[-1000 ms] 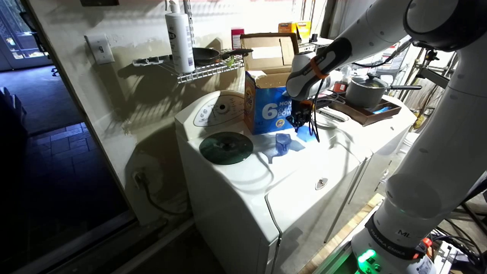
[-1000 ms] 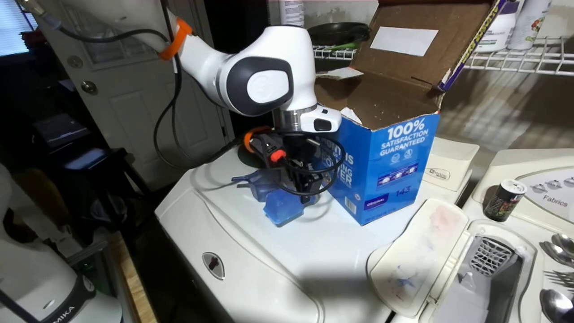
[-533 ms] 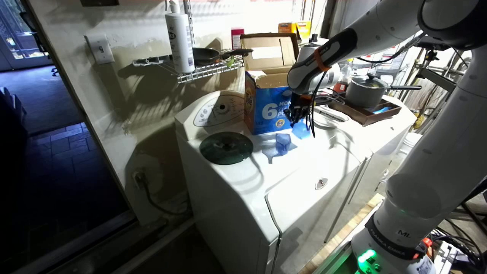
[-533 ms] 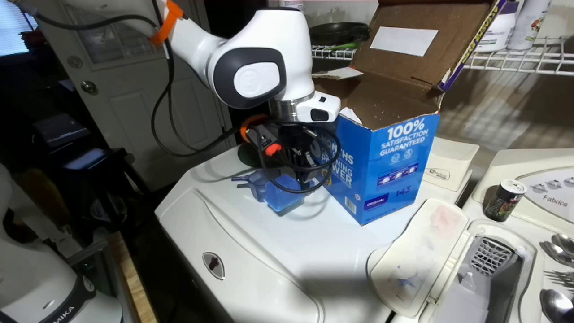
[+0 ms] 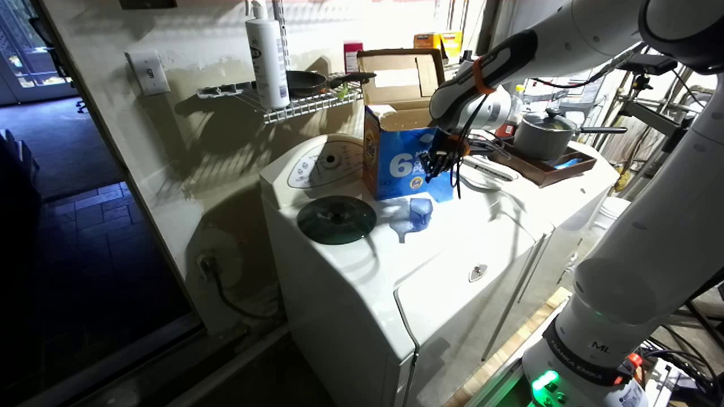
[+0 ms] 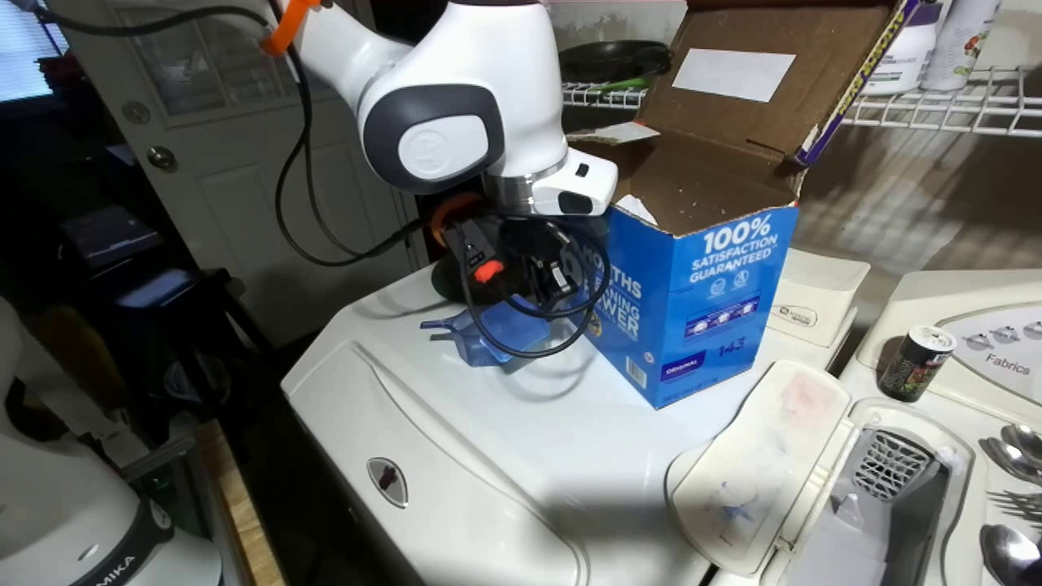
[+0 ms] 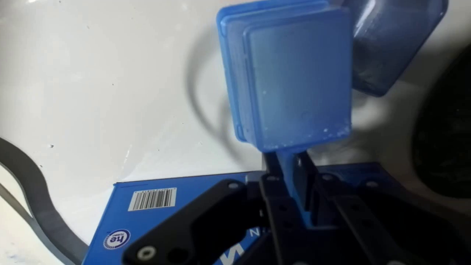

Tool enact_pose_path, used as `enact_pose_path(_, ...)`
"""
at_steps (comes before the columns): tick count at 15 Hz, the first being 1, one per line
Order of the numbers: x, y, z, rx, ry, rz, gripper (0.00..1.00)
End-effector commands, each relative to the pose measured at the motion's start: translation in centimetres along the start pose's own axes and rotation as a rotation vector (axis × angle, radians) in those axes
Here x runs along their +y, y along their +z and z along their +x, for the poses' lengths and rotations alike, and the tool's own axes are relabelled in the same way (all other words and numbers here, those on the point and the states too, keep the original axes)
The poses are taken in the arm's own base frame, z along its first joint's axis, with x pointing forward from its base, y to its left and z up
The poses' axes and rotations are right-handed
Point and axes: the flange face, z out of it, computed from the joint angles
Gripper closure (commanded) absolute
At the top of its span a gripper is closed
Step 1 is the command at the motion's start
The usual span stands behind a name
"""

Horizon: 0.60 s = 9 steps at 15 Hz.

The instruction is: Turn the right blue object upright

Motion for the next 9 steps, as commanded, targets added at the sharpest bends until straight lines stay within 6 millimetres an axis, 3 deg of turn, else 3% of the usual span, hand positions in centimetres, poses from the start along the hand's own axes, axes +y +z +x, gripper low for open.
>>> enact_pose_path(1,0.9,-0.6,-0.7,0.057,0.042,0.101,0.96)
enact_pose_path(9,2.7,0.7,-1.5,0.088,0.100,0.239,0.96)
